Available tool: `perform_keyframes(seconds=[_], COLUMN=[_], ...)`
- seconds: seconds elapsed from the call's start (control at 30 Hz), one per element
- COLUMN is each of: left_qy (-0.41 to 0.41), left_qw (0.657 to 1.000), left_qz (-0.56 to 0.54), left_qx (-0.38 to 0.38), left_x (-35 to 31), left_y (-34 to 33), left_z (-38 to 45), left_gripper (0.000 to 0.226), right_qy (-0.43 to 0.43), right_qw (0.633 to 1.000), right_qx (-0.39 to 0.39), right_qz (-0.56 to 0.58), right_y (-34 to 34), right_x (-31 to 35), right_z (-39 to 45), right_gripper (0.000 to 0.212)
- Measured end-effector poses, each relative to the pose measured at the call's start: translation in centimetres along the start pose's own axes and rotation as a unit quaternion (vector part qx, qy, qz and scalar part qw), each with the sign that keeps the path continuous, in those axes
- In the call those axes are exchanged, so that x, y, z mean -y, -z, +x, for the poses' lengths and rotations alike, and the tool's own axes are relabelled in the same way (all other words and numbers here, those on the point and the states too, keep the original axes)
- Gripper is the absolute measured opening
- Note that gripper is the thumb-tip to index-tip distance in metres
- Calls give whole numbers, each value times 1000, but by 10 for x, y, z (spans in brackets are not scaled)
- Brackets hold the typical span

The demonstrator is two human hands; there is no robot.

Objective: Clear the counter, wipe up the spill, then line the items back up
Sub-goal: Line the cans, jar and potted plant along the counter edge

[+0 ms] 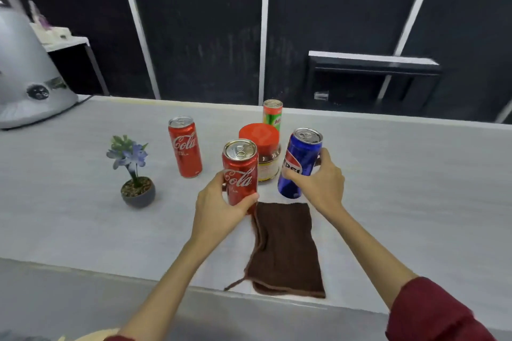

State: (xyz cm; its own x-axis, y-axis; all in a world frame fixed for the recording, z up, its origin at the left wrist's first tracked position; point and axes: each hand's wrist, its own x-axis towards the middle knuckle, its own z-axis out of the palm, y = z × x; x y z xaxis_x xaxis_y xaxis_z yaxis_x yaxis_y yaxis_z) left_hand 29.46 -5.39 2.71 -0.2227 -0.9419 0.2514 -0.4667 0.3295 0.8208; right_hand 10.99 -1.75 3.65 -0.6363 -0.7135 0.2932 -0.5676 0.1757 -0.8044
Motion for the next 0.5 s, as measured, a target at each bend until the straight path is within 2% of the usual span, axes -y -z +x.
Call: perform_keyframes(seconds=[0.27,0.5], left_qy=[-46,27], left_qw=[991,991], left_qz=[-37,-79], left_qx=[120,105], left_x=[-77,-114], left_y=[-138,-254], left_z=[50,126], left_gripper=[72,73], right_qy=[-69,-80], right_qw=[995,994], right_qx=[-62,-44], right_qz=[-39,-53], right_y=[87,112], right_x=[-87,-144], right_z=[82,180], right_gripper=[63,64])
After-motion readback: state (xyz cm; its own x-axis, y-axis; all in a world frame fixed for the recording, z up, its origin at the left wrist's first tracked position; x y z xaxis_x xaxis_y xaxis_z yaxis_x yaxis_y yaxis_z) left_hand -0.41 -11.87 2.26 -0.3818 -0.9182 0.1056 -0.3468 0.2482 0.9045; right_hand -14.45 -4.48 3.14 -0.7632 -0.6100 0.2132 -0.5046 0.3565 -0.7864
